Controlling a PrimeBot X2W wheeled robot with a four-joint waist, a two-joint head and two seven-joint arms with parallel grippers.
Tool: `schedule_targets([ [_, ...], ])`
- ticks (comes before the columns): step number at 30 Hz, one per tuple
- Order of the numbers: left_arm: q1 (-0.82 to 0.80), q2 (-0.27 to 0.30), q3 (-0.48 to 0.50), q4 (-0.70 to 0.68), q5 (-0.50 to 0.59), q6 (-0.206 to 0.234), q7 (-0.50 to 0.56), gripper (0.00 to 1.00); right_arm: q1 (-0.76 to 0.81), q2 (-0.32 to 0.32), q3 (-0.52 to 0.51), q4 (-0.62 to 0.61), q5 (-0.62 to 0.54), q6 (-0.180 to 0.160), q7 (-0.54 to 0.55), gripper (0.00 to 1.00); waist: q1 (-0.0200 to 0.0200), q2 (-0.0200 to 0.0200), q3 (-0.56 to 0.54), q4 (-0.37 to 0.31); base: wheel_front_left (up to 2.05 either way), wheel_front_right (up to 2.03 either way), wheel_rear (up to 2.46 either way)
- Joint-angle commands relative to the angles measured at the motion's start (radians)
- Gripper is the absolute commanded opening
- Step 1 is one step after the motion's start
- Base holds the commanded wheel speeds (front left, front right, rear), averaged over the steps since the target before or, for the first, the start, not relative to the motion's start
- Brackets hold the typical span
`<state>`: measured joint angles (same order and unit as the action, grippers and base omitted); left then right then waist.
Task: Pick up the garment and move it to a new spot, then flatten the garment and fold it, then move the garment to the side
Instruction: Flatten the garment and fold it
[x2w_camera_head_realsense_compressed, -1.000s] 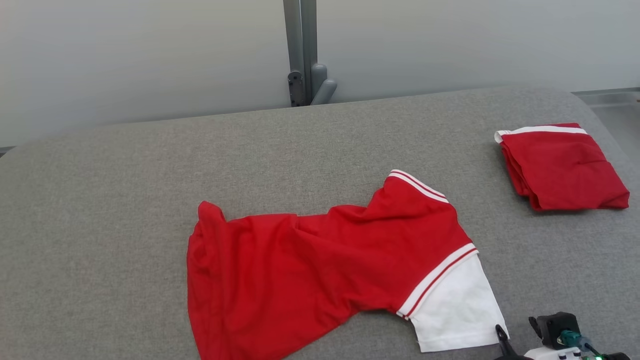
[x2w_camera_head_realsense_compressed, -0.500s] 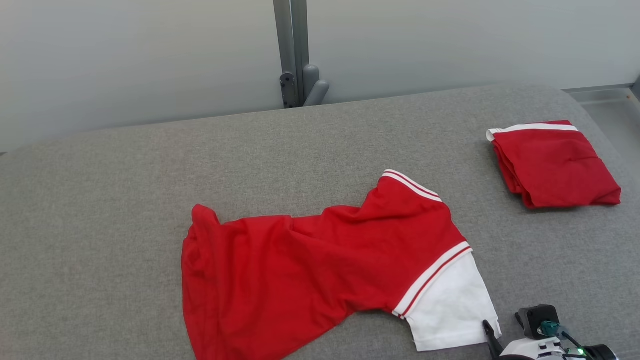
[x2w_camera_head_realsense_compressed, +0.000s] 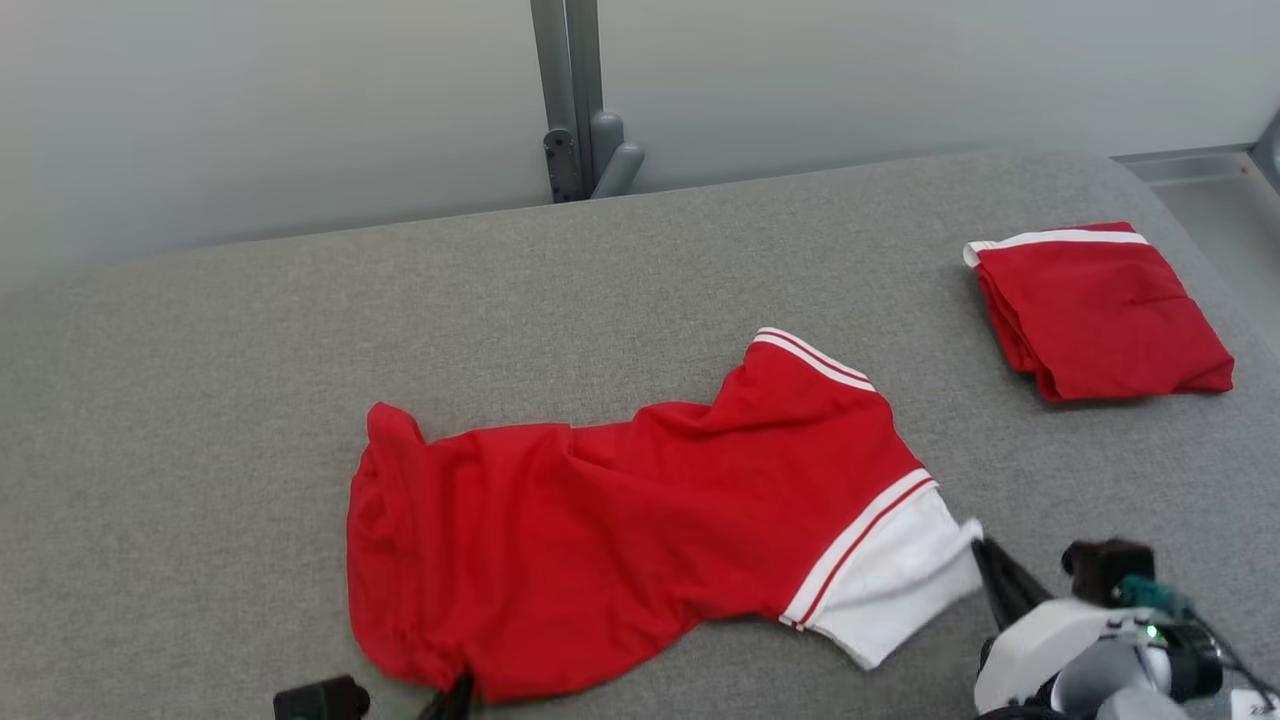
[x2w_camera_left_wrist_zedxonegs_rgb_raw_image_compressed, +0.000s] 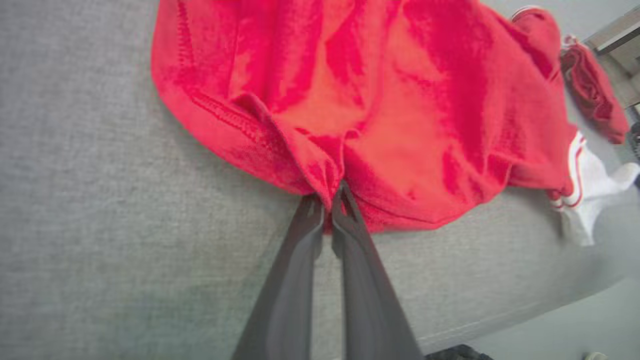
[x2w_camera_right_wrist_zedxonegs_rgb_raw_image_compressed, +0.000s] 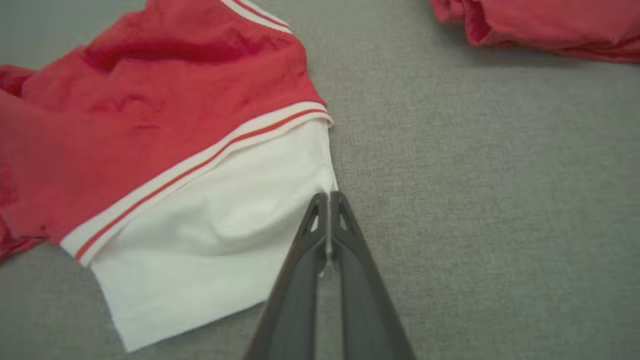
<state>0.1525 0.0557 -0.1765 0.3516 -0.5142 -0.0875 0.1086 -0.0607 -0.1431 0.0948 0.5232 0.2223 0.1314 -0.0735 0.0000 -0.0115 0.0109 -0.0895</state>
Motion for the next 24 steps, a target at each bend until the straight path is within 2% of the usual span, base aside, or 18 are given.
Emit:
schedule_targets([
  [1, -0.005, 0.013, 0.009, -0.126, -0.044, -0.013, 0.035, 0.00, -0.021, -0.020, -0.009, -0.110, 0.085, -0.002, 0.012, 0.00, 0.0000, 0.0115, 0.025, -0.001, 0.00, 0.00, 0.00],
  [5, -0.076, 0.091, 0.011, -0.455, -0.086, -0.027, 0.162, 0.00, -0.081, -0.083, -0.055, -0.388, 0.249, -0.002, 0.105, 0.00, 0.0000, 0.0115, 0.115, 0.017, 0.00, 0.00, 0.00],
  [6, -0.076, 0.091, 0.011, -0.455, -0.086, -0.027, 0.162, 0.00, -0.081, -0.083, -0.055, -0.388, 0.249, -0.002, 0.105, 0.00, 0.0000, 0.0115, 0.115, 0.017, 0.00, 0.00, 0.00],
  [8, -0.170, 0.153, 0.034, -0.594, -0.094, -0.027, 0.244, 0.00, -0.155, -0.116, -0.107, -0.508, 0.309, -0.002, 0.167, 0.00, 0.0000, 0.0115, 0.196, 0.031, 0.00, 0.00, 0.00],
  [10, -0.305, 0.204, 0.057, -0.664, -0.110, -0.028, 0.330, 0.00, -0.265, -0.150, -0.154, -0.570, 0.311, -0.001, 0.235, 0.00, 0.0000, 0.0115, 0.288, 0.047, 0.00, 0.00, 0.00],
  [12, -0.487, 0.252, 0.072, -0.671, -0.123, -0.031, 0.405, 0.00, -0.416, -0.148, -0.188, -0.582, 0.313, -0.001, 0.297, 0.00, 0.0000, 0.0115, 0.378, 0.063, 0.00, 0.00, 0.00],
  [15, -0.796, 0.278, 0.059, -0.569, -0.110, -0.035, 0.469, 0.00, -0.680, -0.159, -0.230, -0.518, 0.254, -0.001, 0.364, 0.00, 0.0000, 0.0115, 0.504, 0.096, 0.00, 0.00, 0.00],
  [18, -1.071, 0.244, 0.032, -0.355, -0.066, -0.032, 0.452, 0.00, -0.942, -0.117, -0.252, -0.379, 0.177, -0.001, 0.373, 0.00, 0.0000, 0.0115, 0.582, 0.123, 0.00, 0.00, 0.00],
  [21, -1.307, 0.212, 0.017, -0.144, -0.004, -0.029, 0.359, 0.00, -1.182, -0.066, -0.287, -0.221, 0.087, -0.001, 0.307, 0.00, 0.0000, 0.0115, 0.617, 0.133, 0.00, 0.00, 0.00],
  [24, -1.507, 0.187, 0.015, 0.010, 0.055, -0.032, 0.153, 0.00, -1.404, -0.003, -0.328, -0.096, 0.028, -0.001, 0.196, 0.00, 0.0000, 0.0115, 0.660, 0.135, 0.00, 0.00, 0.00],
])
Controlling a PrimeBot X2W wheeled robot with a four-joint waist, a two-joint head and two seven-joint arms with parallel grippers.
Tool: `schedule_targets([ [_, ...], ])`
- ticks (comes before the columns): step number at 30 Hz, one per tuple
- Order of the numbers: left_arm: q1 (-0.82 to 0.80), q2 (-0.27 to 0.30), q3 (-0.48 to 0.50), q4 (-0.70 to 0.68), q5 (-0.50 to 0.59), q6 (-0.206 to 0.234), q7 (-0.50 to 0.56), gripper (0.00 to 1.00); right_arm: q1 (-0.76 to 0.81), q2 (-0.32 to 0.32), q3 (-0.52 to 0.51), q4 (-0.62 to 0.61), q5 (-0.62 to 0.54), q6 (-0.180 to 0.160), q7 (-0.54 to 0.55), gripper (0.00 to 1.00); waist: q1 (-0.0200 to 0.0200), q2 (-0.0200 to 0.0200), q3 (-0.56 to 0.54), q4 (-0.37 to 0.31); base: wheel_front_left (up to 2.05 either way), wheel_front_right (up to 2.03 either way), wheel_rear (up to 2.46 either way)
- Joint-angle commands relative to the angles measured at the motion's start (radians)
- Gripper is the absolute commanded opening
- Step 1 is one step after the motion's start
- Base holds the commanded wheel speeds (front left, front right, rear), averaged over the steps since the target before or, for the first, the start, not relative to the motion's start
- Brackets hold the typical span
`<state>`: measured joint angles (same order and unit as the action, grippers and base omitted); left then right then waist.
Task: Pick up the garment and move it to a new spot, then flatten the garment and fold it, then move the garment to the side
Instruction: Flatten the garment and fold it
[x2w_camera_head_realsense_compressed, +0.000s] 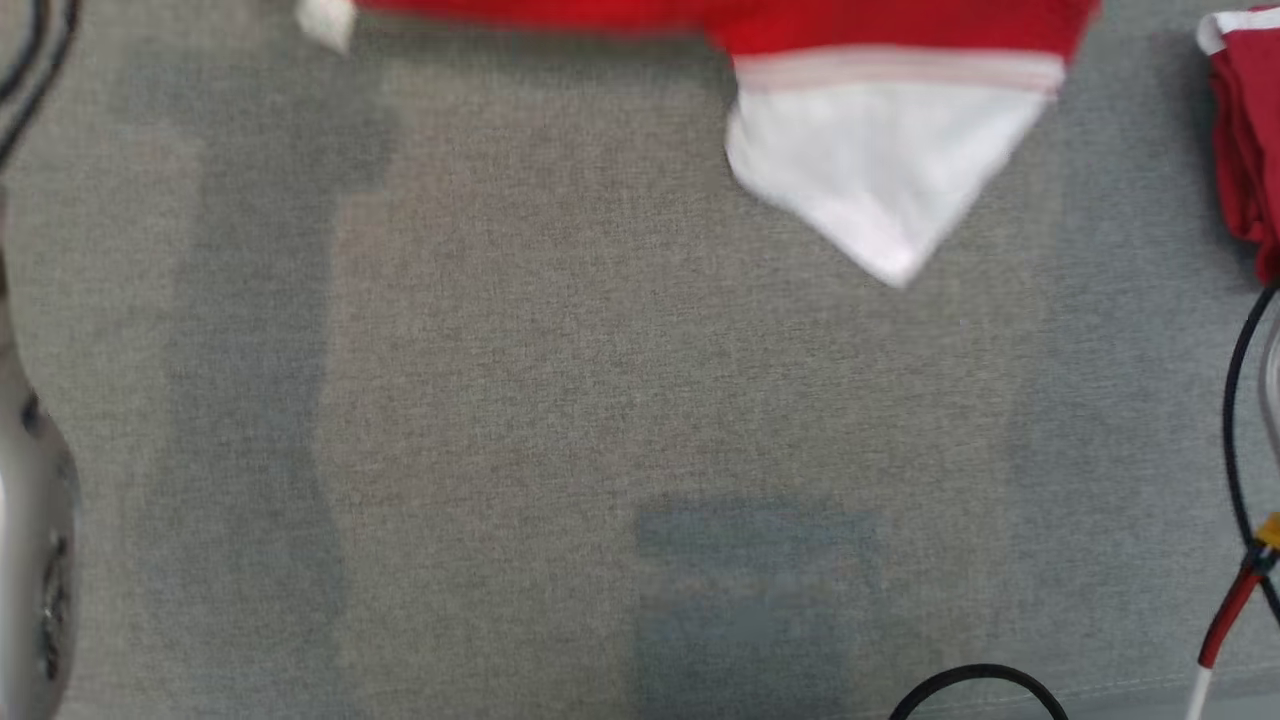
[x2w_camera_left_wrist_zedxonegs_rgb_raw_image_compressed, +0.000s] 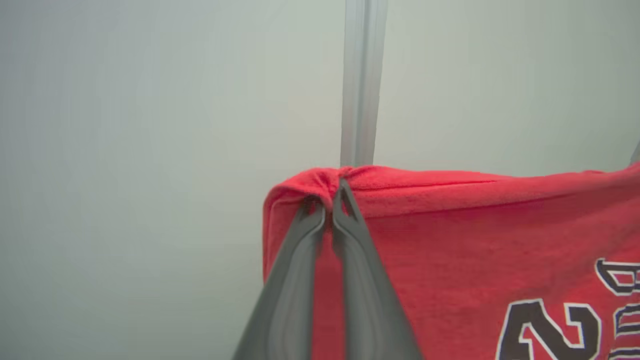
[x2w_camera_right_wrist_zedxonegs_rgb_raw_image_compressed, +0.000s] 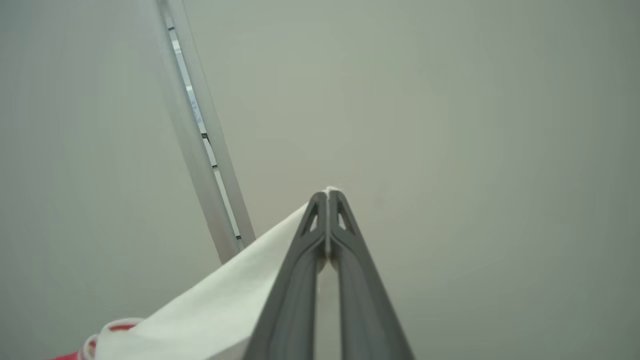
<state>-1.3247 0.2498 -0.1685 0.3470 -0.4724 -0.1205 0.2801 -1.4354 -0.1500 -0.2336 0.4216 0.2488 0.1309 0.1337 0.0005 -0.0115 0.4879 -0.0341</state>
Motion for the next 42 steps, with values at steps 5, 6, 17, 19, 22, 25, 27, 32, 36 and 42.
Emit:
schedule_targets([
  [5, -0.196, 0.003, -0.009, 0.237, 0.100, -0.002, -0.334, 0.00, -0.204, 0.048, 0.020, 0.179, -0.017, 0.000, -0.190, 0.00, -0.0005, 0.0115, 0.195, 0.062, 0.00, 0.00, 0.00],
  [6, -0.209, 0.005, -0.015, 0.271, 0.106, -0.002, -0.386, 0.00, -0.216, 0.053, 0.045, 0.205, 0.002, 0.000, -0.204, 0.00, -0.0005, 0.0115, 0.194, 0.059, 0.00, 0.00, 0.00],
  [17, 0.192, 0.077, -0.216, 0.396, -0.043, -0.009, -0.546, 0.00, 0.332, -0.066, 0.459, 0.216, 0.358, 0.000, -0.346, 0.00, -0.0005, 0.0115, 0.058, 0.024, 0.00, 0.00, 0.00],
  [19, 0.283, 0.097, -0.240, 0.347, -0.070, -0.009, -0.547, 0.00, 0.451, -0.109, 0.507, 0.170, 0.414, 0.000, -0.358, 0.00, -0.0005, 0.0115, 0.030, 0.024, 0.00, 0.00, 0.00],
  [22, 0.469, 0.119, -0.237, 0.281, -0.090, -0.009, -0.545, 0.00, 0.645, -0.154, 0.559, 0.115, 0.479, 0.000, -0.374, 0.00, -0.0005, 0.0115, -0.039, 0.023, 0.00, 0.00, 0.00],
  [25, 0.577, 0.120, -0.217, 0.237, -0.109, -0.009, -0.545, 0.00, 0.749, -0.186, 0.572, 0.076, 0.516, 0.000, -0.382, 0.00, -0.0005, 0.0115, -0.086, 0.021, 0.00, 0.00, 0.00],
  [27, 0.685, 0.120, -0.213, 0.193, -0.105, -0.009, -0.545, 0.00, 0.849, -0.208, 0.575, 0.044, 0.545, 0.000, -0.388, 0.00, -0.0005, 0.0115, -0.136, 0.019, 0.00, 0.00, 0.00],
  [32, 0.955, 0.111, -0.198, 0.072, -0.146, -0.003, -0.545, 0.00, 1.098, -0.248, 0.575, -0.038, 0.613, -0.001, -0.379, 0.00, -0.0005, 0.0115, -0.233, 0.014, 0.00, 0.00, 0.00],
  [36, 1.188, 0.101, -0.199, -0.082, -0.174, 0.052, -0.540, 0.00, 1.318, -0.308, 0.564, -0.150, 0.688, -0.001, -0.329, 0.00, -0.0005, 0.0115, -0.292, 0.010, 0.00, 0.00, 0.00],
  [42, 1.493, 0.092, -0.212, -0.354, -0.244, 0.160, -0.462, 0.00, 1.607, -0.368, 0.479, -0.347, 0.785, -0.001, -0.298, 0.00, -0.0005, 0.0115, -0.277, 0.010, 0.00, 0.00, 0.00],
])
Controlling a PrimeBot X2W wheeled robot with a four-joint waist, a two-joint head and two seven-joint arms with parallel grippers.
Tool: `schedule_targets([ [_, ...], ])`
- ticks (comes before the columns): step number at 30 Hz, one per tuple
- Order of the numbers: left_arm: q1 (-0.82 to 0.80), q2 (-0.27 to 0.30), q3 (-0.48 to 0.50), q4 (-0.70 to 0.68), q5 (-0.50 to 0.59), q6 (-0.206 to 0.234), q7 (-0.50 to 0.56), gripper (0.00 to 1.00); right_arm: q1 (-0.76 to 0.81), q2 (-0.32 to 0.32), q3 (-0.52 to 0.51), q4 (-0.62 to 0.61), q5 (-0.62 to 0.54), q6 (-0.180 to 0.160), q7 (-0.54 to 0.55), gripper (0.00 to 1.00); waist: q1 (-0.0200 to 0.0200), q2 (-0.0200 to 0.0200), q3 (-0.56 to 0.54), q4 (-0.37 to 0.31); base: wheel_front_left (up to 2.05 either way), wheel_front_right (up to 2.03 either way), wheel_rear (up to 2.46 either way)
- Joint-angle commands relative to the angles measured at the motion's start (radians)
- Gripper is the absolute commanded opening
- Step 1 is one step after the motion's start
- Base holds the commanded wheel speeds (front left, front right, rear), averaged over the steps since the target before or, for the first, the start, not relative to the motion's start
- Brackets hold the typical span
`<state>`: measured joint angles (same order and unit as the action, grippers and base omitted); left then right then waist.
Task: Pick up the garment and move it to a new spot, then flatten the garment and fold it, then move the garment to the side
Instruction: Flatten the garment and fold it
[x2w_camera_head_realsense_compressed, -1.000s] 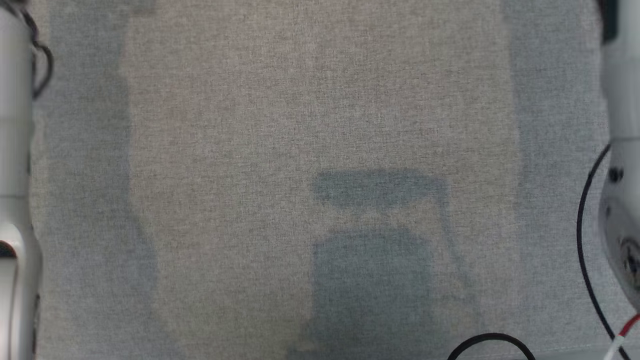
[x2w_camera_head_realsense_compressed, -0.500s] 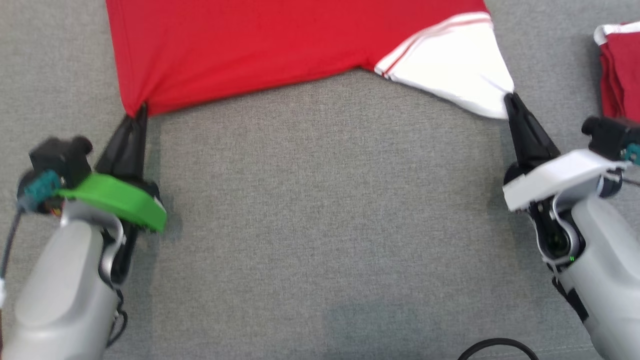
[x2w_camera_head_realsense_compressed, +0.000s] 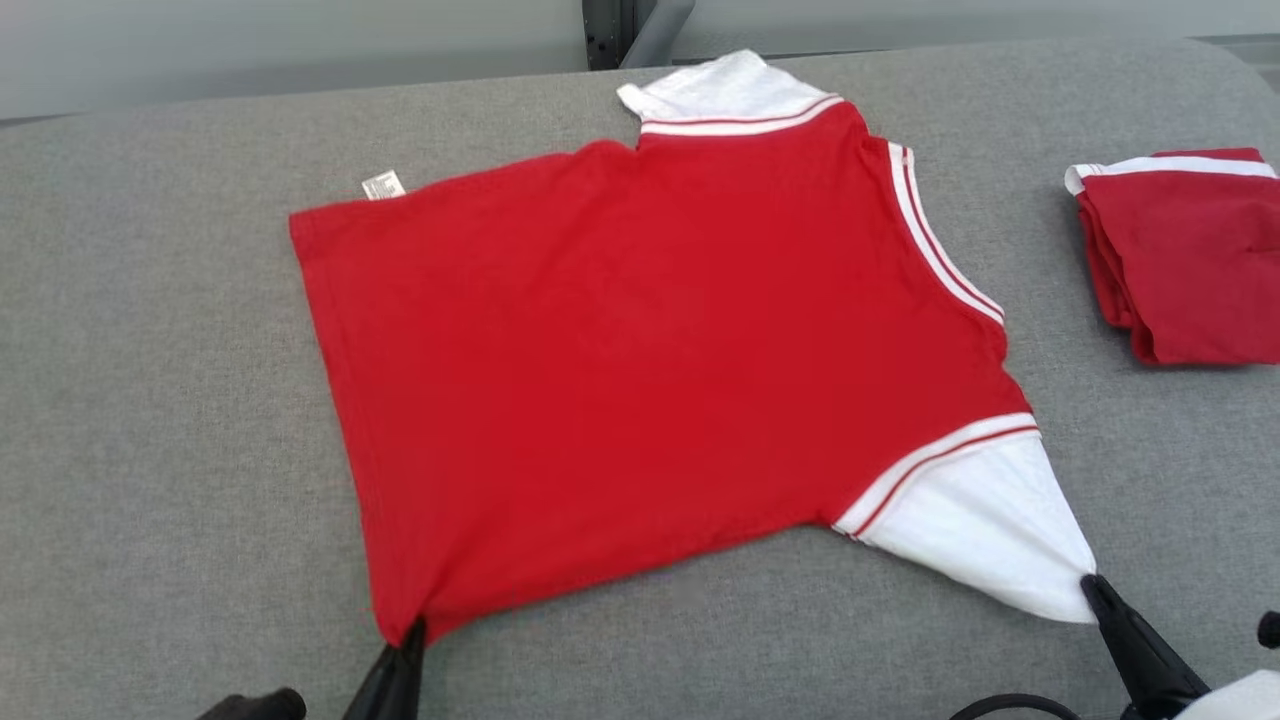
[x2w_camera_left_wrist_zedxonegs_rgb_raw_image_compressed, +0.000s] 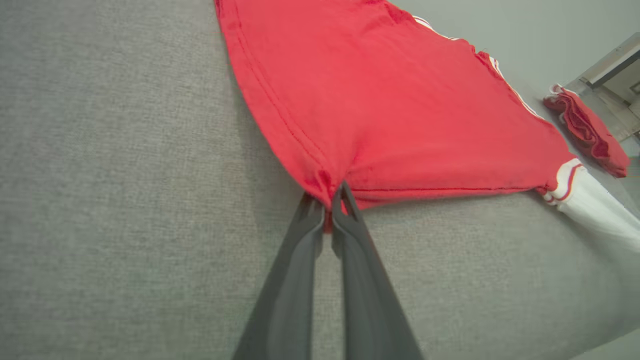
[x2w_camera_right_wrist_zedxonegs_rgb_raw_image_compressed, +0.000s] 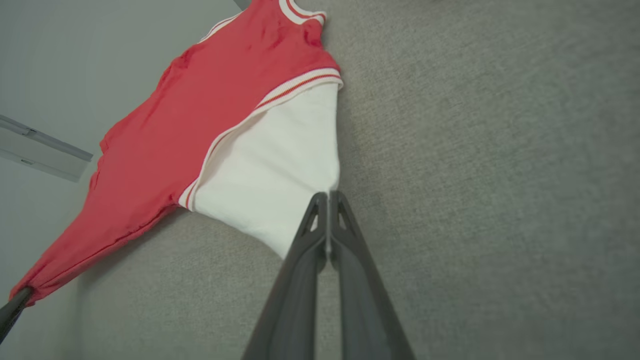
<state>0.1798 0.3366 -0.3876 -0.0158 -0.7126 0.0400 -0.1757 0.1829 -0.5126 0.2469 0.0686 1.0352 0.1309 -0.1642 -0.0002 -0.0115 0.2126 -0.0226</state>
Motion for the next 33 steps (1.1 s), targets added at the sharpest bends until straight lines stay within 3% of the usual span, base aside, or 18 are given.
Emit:
schedule_targets([
  [1, 0.018, 0.007, -0.001, -0.032, -0.014, 0.008, 0.014, 0.00, 0.015, -0.010, -0.012, -0.029, 0.009, 0.000, 0.004, 0.00, 0.0002, 0.0115, 0.007, -0.001, 0.00, 0.00, 0.00],
  [6, 0.036, 0.024, -0.001, -0.155, -0.058, 0.035, 0.100, 0.00, 0.014, -0.020, -0.087, -0.139, 0.035, 0.000, 0.039, 0.00, 0.0002, 0.0115, 0.045, 0.002, 0.00, 0.00, 0.00],
  [12, -0.110, 0.040, 0.060, -0.165, -0.116, 0.083, 0.217, 0.00, -0.207, -0.011, -0.126, -0.142, -0.008, 0.000, 0.157, 0.00, 0.0002, 0.0115, 0.079, 0.026, 0.00, 0.00, 0.00],
  [18, -0.289, 0.040, 0.078, -0.100, -0.179, 0.104, 0.356, 0.00, -0.458, 0.013, -0.111, -0.022, -0.088, 0.000, 0.293, 0.00, 0.0002, 0.0115, 0.105, 0.074, 0.00, 0.00, 0.00],
  [21, -0.391, 0.046, 0.045, -0.023, -0.159, 0.102, 0.419, 0.00, -0.554, 0.026, -0.107, 0.057, -0.122, 0.000, 0.327, 0.00, 0.0002, 0.0115, 0.120, 0.099, 0.00, 0.00, 0.00],
  [25, -0.513, 0.014, -0.018, 0.080, -0.151, 0.079, 0.498, 0.00, -0.660, 0.044, -0.092, 0.167, -0.170, 0.000, 0.355, 0.00, 0.0002, 0.0115, 0.142, 0.122, 0.00, 0.00, 0.00],
  [33, -0.665, -0.017, -0.076, 0.224, -0.116, 0.042, 0.543, 0.00, -0.815, 0.058, -0.025, 0.317, -0.248, 0.000, 0.374, 0.00, 0.0002, 0.0115, 0.166, 0.131, 0.00, 0.00, 0.00],
])
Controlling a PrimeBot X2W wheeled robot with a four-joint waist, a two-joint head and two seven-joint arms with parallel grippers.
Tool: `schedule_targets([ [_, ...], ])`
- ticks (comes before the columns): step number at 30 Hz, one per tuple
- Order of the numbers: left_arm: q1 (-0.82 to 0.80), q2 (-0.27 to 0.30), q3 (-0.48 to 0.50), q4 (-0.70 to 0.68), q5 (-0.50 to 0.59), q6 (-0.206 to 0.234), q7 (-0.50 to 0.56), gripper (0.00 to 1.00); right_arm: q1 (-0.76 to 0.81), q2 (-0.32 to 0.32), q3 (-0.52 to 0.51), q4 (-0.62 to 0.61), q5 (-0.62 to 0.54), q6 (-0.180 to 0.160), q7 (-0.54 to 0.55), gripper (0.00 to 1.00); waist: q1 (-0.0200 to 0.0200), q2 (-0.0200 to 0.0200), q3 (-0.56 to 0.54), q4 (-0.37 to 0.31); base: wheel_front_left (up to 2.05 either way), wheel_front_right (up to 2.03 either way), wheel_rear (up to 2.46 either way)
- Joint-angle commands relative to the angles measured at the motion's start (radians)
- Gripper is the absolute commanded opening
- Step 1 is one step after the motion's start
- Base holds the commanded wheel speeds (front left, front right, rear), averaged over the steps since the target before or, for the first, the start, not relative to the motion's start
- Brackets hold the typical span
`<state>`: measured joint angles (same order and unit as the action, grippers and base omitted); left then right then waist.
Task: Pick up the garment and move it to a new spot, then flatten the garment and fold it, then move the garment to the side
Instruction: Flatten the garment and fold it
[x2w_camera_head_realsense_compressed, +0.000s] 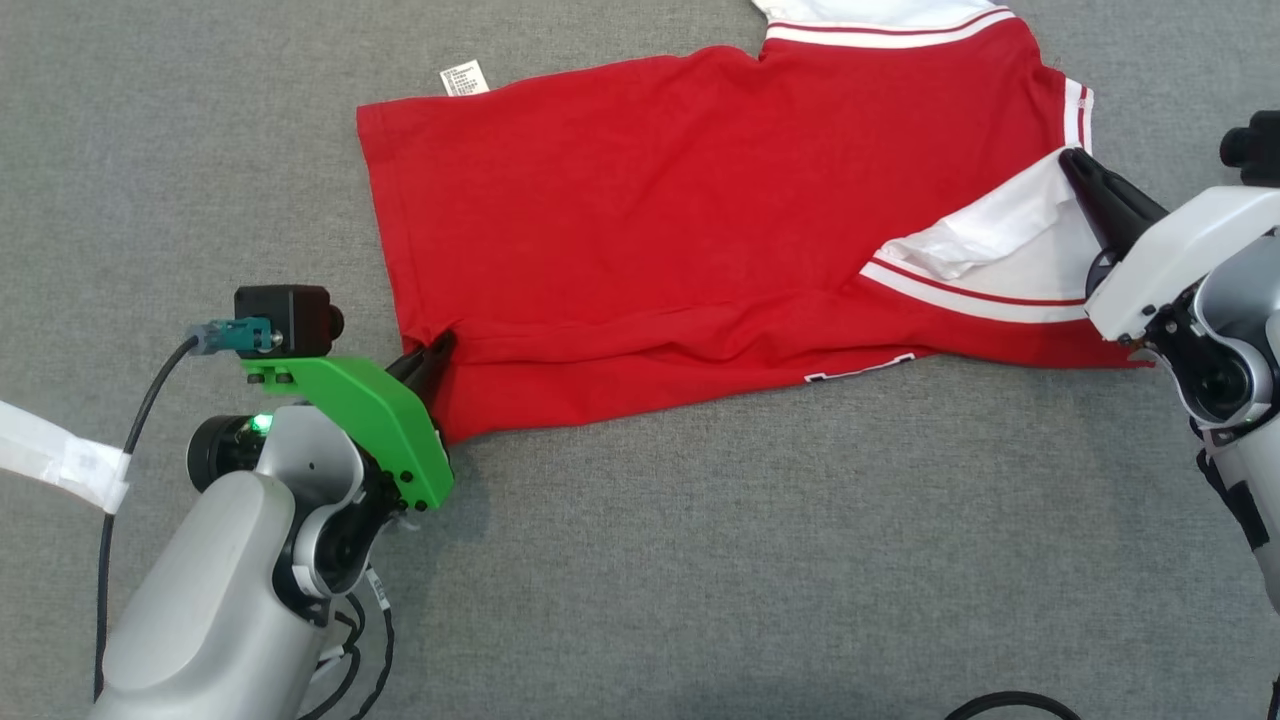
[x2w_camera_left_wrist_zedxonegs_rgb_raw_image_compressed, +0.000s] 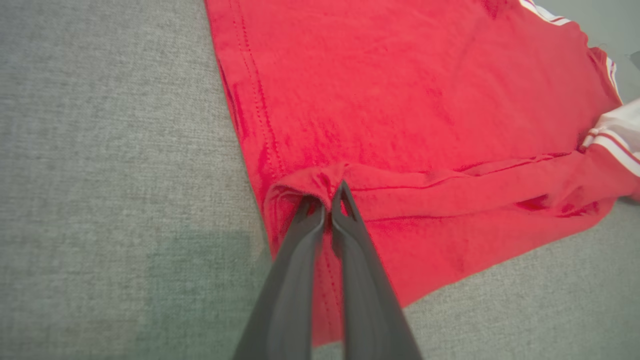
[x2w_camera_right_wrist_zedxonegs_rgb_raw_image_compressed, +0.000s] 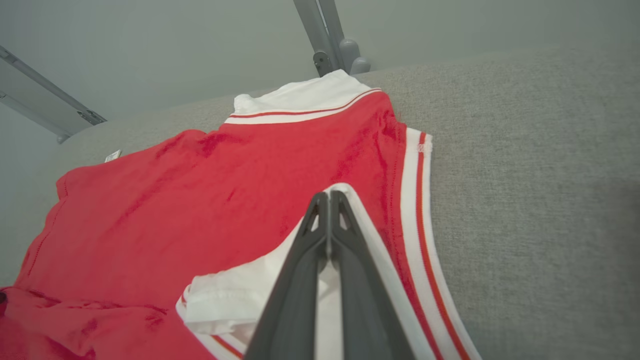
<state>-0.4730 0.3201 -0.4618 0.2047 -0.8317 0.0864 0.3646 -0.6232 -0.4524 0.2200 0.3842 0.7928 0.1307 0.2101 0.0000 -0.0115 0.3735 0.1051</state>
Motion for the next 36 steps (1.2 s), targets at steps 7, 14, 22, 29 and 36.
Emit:
schedule_targets([
  [7, -0.055, -0.011, -0.011, 0.054, 0.003, -0.027, -0.002, 0.00, -0.107, -0.020, 0.062, 0.092, -0.032, 0.000, -0.037, 0.00, 0.0000, 0.0115, 0.011, 0.012, 0.00, 0.00, 0.00],
  [14, -0.077, -0.021, -0.011, 0.083, 0.005, -0.033, -0.021, 0.00, -0.163, -0.030, 0.104, 0.183, -0.057, 0.000, -0.073, 0.00, 0.0000, 0.0115, 0.013, 0.019, 0.00, 0.00, 0.00],
  [22, -0.051, -0.035, -0.014, 0.132, -0.006, -0.027, -0.036, 1.00, -0.198, -0.004, 0.129, 0.275, -0.108, 0.000, -0.212, 1.00, 0.0000, 0.0115, -0.016, 0.008, 0.00, 0.00, 0.00],
  [29, 0.098, 0.017, 0.041, -0.001, -0.025, 0.006, -0.120, 1.00, -0.085, -0.037, 0.180, 0.181, -0.122, -0.001, -0.290, 1.00, 0.0000, 0.0115, -0.089, -0.046, 0.00, 0.00, 0.00],
  [36, 0.237, 0.045, 0.072, -0.123, -0.015, 0.090, -0.146, 1.00, 0.037, -0.055, 0.151, 0.136, -0.179, -0.001, -0.235, 1.00, 0.0000, 0.0115, -0.091, -0.072, 0.00, 0.00, 0.00],
])
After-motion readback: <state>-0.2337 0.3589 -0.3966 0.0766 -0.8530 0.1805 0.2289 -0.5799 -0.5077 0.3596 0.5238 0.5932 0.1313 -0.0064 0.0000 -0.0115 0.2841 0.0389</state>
